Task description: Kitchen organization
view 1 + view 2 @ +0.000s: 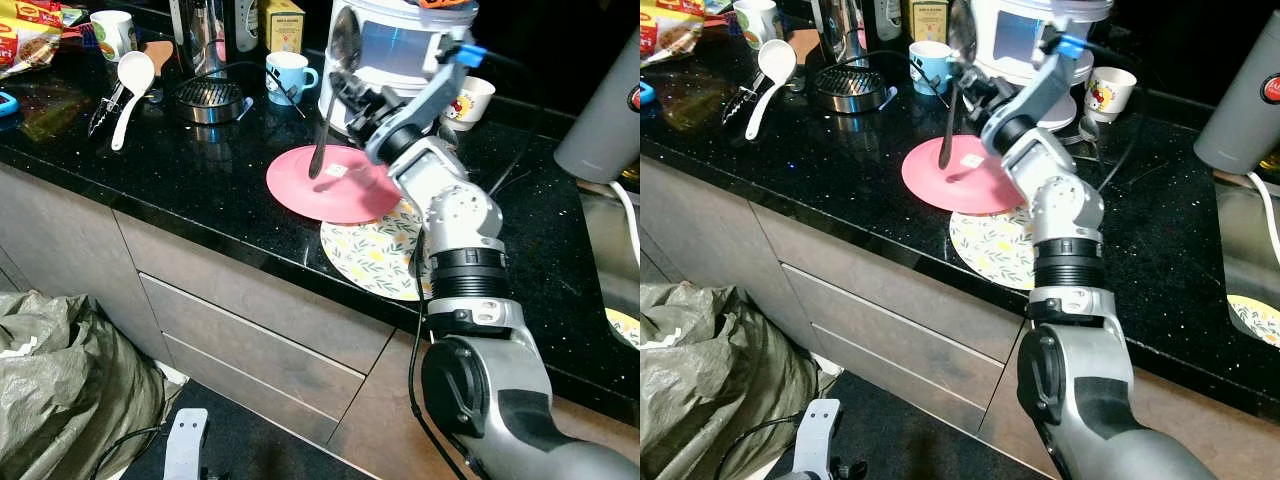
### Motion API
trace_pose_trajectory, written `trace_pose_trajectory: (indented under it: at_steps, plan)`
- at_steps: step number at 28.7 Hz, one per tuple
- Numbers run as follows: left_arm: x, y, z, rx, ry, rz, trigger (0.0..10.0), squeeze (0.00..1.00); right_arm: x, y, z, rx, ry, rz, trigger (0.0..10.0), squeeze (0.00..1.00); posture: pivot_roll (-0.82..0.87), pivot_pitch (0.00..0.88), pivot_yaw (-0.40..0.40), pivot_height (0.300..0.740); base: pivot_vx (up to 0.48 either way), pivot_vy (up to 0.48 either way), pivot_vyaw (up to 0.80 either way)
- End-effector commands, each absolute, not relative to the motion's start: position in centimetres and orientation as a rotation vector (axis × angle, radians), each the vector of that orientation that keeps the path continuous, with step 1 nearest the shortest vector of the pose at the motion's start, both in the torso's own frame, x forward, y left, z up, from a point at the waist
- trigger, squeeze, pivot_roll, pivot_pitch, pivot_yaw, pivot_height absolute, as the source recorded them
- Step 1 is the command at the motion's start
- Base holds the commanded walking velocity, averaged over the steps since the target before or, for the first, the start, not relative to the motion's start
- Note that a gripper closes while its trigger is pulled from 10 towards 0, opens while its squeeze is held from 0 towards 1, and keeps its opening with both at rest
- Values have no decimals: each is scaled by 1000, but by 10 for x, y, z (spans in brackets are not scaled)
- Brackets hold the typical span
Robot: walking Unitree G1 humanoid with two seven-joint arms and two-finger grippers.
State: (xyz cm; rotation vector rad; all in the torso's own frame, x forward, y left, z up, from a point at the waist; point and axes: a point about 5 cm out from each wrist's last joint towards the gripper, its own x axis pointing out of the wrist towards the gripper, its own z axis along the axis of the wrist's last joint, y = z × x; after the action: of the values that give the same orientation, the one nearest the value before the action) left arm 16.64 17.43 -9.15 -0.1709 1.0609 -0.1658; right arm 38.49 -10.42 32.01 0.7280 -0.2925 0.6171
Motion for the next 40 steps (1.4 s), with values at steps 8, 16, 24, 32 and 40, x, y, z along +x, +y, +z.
trace_pose_trajectory:
  at_steps: [8, 16, 24, 32, 40]
  plan:
    - [162, 173, -94, -169, 1079, -173, 10000, 0, 376, -140, 336, 750, -396, 543, 0, 0, -8, 54, -45, 740, 0, 0, 0]
    - [162, 173, -94, -170, 1077, -172, 10000, 0, 373, -160, 339, 773, -440, 458, 10000, 0, -4, 52, -46, 740, 0, 0, 0]
    - [162, 173, -94, -171, 1078, -173, 10000, 0, 360, -208, 364, 46, -632, 2, 10000, 0, -10, 52, -43, 740, 0, 0, 0]
    - [160, 173, -94, -168, 1082, -172, 10000, 0, 368, -202, 340, 176, -532, 75, 10000, 0, -5, 50, -42, 740, 0, 0, 0]
    - [158, 174, -95, -160, 1089, -173, 10000, 0, 368, -206, 324, 149, -495, 49, 10000, 0, -14, 45, -34, 740, 0, 0, -680]
